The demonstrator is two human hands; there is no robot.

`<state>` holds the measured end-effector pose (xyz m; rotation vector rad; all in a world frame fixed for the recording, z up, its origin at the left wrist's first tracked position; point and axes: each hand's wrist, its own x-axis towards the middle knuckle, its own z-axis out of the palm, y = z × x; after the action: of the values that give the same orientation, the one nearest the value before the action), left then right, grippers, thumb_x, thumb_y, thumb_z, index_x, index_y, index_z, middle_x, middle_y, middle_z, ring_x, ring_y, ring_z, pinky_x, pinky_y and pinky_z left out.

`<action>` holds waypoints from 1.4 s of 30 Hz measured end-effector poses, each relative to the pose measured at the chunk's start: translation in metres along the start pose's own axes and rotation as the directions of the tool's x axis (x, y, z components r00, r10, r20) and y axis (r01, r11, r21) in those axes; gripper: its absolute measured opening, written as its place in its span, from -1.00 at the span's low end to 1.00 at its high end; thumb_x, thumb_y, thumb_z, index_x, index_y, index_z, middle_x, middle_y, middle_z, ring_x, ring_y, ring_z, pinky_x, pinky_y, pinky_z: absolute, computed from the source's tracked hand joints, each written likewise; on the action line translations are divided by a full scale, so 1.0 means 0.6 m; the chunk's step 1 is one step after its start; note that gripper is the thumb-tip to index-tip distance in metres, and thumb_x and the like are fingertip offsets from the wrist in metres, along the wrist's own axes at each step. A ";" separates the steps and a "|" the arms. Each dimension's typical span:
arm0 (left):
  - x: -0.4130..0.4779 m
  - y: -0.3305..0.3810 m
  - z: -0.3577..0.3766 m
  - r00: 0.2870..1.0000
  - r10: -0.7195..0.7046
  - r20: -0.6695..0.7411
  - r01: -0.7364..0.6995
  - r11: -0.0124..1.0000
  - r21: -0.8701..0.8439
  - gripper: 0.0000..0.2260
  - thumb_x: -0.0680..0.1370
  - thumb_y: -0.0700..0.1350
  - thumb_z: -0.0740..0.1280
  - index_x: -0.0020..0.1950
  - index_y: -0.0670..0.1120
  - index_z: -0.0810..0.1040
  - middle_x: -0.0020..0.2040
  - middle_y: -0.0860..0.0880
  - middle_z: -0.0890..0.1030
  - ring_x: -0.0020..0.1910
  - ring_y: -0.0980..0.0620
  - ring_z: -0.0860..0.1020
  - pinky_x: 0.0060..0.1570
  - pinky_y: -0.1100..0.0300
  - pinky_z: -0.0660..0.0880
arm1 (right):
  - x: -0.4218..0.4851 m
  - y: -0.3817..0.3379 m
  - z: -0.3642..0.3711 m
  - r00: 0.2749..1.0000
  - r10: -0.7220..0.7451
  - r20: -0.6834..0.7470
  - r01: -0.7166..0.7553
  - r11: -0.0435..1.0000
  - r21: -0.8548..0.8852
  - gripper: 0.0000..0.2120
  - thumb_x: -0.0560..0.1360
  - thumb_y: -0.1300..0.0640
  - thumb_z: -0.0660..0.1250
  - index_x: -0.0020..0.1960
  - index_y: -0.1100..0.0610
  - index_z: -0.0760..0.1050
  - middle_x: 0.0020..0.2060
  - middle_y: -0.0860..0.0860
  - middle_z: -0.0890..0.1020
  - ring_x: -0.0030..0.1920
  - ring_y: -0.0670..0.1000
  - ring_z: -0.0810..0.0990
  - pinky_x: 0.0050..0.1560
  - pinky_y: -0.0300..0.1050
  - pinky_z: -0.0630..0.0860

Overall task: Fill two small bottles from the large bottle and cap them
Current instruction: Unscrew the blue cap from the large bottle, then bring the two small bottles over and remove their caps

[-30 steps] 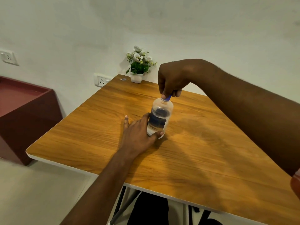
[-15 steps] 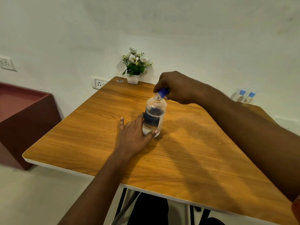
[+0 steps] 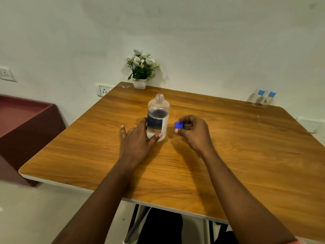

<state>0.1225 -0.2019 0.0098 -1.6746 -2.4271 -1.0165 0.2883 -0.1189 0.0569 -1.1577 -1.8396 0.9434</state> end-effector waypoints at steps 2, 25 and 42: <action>0.001 0.002 0.000 1.000 -0.015 0.000 0.015 1.000 0.018 -0.31 0.51 0.34 0.17 0.51 -0.01 0.15 0.34 -0.04 0.52 0.36 -0.06 0.43 0.48 -0.21 -0.09 | -0.004 0.016 0.011 1.000 0.018 0.013 -0.018 1.000 -0.008 -0.52 0.37 0.29 0.51 0.25 0.10 0.50 0.09 0.04 0.62 -0.01 -0.05 0.62 0.00 -0.05 0.64; 0.004 0.001 0.004 0.998 -0.067 -0.008 0.067 0.995 0.072 -0.28 0.49 0.35 0.19 0.52 0.00 0.10 0.36 -0.01 0.51 0.37 -0.06 0.42 0.46 -0.23 -0.09 | 0.016 0.035 0.070 0.999 0.031 -0.043 -0.036 0.992 -0.117 -0.28 0.41 0.23 0.51 0.47 -0.02 0.28 0.20 0.06 0.62 0.22 0.03 0.56 0.22 0.01 0.54; -0.049 0.016 -0.013 0.990 -0.081 -0.112 0.080 0.997 -0.009 -0.29 0.48 0.14 0.38 0.51 -0.02 0.14 0.42 -0.08 0.37 0.42 -0.08 0.31 0.48 -0.16 0.09 | -0.010 0.047 0.042 0.998 0.063 -0.006 -0.063 0.998 -0.019 -0.19 0.43 0.23 0.48 0.54 -0.04 0.15 0.34 0.09 0.53 0.34 0.02 0.50 0.14 -0.21 0.38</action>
<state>0.1401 -0.2283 0.0100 -1.4881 -2.4400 -1.0943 0.2788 -0.1203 0.0201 -1.2356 -1.8205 0.9587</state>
